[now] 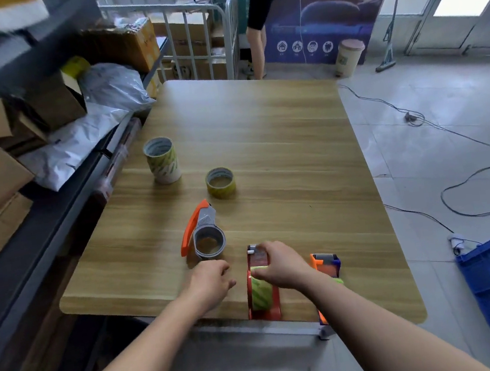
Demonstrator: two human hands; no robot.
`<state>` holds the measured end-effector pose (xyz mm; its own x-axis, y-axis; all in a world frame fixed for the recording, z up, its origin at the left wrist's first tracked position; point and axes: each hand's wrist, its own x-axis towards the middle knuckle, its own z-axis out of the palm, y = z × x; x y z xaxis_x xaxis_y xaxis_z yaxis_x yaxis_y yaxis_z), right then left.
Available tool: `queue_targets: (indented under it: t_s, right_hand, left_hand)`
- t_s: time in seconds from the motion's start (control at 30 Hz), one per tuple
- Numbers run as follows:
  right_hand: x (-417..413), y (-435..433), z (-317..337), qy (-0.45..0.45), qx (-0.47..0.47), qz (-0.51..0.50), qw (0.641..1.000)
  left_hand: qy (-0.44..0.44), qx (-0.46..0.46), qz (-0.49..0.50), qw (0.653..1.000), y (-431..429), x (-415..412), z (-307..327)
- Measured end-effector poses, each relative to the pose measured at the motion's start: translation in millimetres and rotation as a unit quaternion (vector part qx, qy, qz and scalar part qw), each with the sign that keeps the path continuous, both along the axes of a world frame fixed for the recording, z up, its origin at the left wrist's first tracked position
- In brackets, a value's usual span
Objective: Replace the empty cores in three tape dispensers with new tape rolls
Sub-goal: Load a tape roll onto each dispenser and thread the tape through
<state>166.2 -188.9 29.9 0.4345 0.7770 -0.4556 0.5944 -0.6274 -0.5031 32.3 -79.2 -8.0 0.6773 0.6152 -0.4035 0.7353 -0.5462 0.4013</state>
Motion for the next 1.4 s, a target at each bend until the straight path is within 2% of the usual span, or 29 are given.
queue_targets:
  t_s: [0.17,0.33,0.47,0.6,0.73,0.83,0.97,1.03,1.2,1.3,1.4]
  right_hand:
    - [-10.7,30.5,12.6,-0.028,0.01,0.035,0.999]
    - [-21.4,69.9,17.8,-0.031,0.01,0.068,0.997]
    - [-27.7,107.9,1.8,-0.016,-0.034,0.065,0.997]
    - [-29.1,145.8,-15.4,0.022,-0.064,0.044,0.997]
    - [-26.5,173.5,-28.5,0.064,-0.085,-0.003,0.994]
    - [-24.0,183.7,-36.2,0.074,-0.095,-0.031,0.992]
    - [-19.3,189.4,-42.2,0.099,-0.092,-0.083,0.987]
    - [-16.1,193.4,-41.3,0.118,-0.08,-0.116,0.983]
    - [-4.5,194.4,-39.3,0.164,-0.042,-0.203,0.964]
    - [4.2,193.3,-30.7,0.19,-0.021,-0.234,0.953]
    - [10.3,197.0,-19.7,0.171,0.013,-0.233,0.957]
  left_hand:
    - [0.015,0.134,-0.007,0.991,36.0,-7.1,2.7]
    - [0.024,0.15,0.015,0.988,72.6,-8.6,0.0]
    - [0.027,0.098,0.023,0.995,103.3,-4.2,-13.5]
    - [0.044,0.043,-0.03,0.998,132.8,-3.0,-29.7]
    - [0.039,-0.047,-0.047,0.997,156.6,-1.5,-42.3]
    - [0.002,-0.143,-0.004,0.99,164.6,4.8,-41.4]
    - [-0.097,-0.29,0.11,0.946,170.2,15.1,-41.7]
    - [-0.134,-0.332,0.135,0.924,172.5,20.4,-39.0]
    - [-0.137,-0.463,0.164,0.86,164.8,25.7,-33.2]
    - [-0.175,-0.492,0.235,0.82,165.8,29.9,-33.7]
    - [-0.22,-0.496,0.305,0.782,170.1,41.2,-27.1]
